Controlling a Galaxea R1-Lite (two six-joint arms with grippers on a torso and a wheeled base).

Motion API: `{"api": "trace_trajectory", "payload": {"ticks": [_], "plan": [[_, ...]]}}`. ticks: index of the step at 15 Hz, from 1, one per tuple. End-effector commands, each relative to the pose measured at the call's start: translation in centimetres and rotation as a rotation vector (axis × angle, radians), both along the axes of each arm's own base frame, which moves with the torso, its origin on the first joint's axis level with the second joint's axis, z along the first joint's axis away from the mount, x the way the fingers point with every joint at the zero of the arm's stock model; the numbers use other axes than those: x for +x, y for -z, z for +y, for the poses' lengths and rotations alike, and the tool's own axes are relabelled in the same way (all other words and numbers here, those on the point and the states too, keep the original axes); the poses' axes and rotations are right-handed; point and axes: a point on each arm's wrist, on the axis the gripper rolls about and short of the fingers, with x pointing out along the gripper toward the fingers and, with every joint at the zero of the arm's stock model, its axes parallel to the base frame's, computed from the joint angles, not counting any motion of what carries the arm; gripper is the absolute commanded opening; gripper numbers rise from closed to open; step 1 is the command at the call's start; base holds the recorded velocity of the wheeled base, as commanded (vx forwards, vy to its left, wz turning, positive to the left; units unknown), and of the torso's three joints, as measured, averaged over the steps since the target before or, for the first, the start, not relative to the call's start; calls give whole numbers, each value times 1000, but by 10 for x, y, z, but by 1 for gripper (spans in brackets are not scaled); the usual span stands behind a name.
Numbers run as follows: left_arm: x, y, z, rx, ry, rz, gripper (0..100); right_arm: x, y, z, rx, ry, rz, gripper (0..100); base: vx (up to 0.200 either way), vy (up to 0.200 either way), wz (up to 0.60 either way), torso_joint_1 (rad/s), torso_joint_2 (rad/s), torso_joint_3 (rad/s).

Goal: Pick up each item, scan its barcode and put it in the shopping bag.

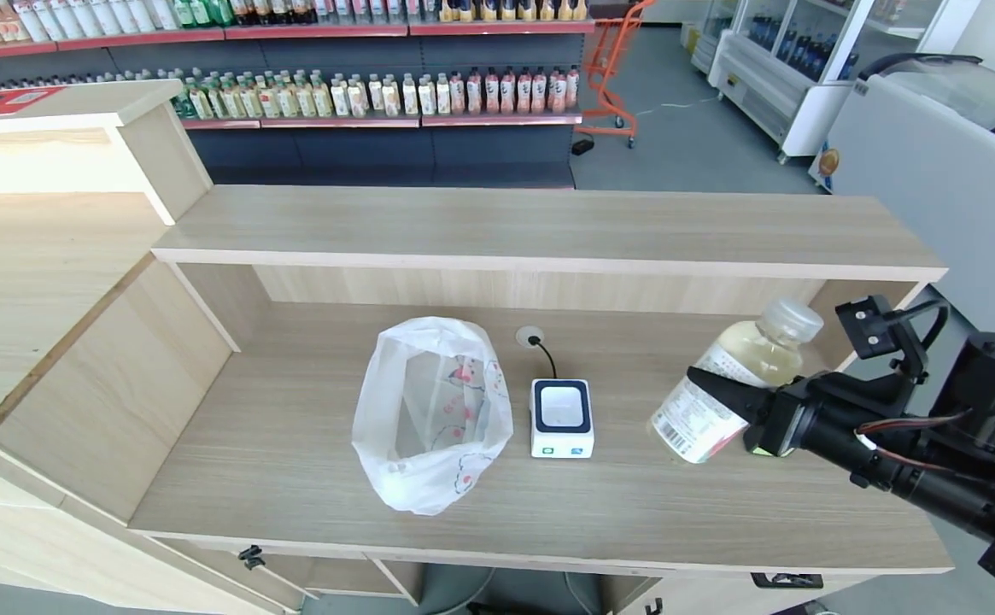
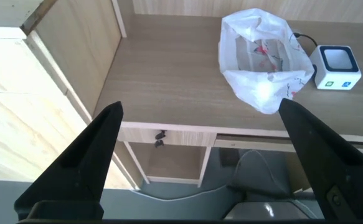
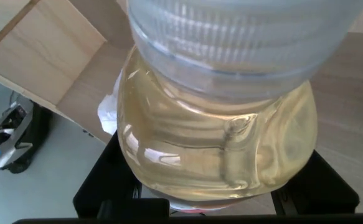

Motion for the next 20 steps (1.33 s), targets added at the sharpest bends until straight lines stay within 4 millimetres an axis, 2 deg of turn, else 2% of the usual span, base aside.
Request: {"api": "trace_trajectory", "payload": {"ticks": [1,7,10,12,13,15,17,20], "plan": [[0,0,0,-1,0,1,100,1,2,0,-3,0,10,0,0,200,0,7,7,2],[0,0,0,-1,0,-1,100,11,7,6,-7,-11,21,0,0,200,0,7,7,1],[0,0,0,-3,0,1,100,41,12,18,-7,-22,10,0,0,67,0,-1,2,-1],[0,0,0,-3,0,-2,100,54,15,25,-18,-32,12,0,0,0,0,0,0,0],[0,0,0,-3,0,1,100,63,16,35,-30,-54,11,0,0,0,0,0,0,0],[0,0,0,-3,0,-1,100,68,19,45,-39,-78,5,0,0,0,0,0,0,0],[0,0,0,-3,0,1,100,76,35,59,-102,-114,1,0,0,0,0,0,0,0],[0,0,0,-3,0,1,100,101,59,75,-159,-135,-17,0,0,0,0,0,0,0]]}}
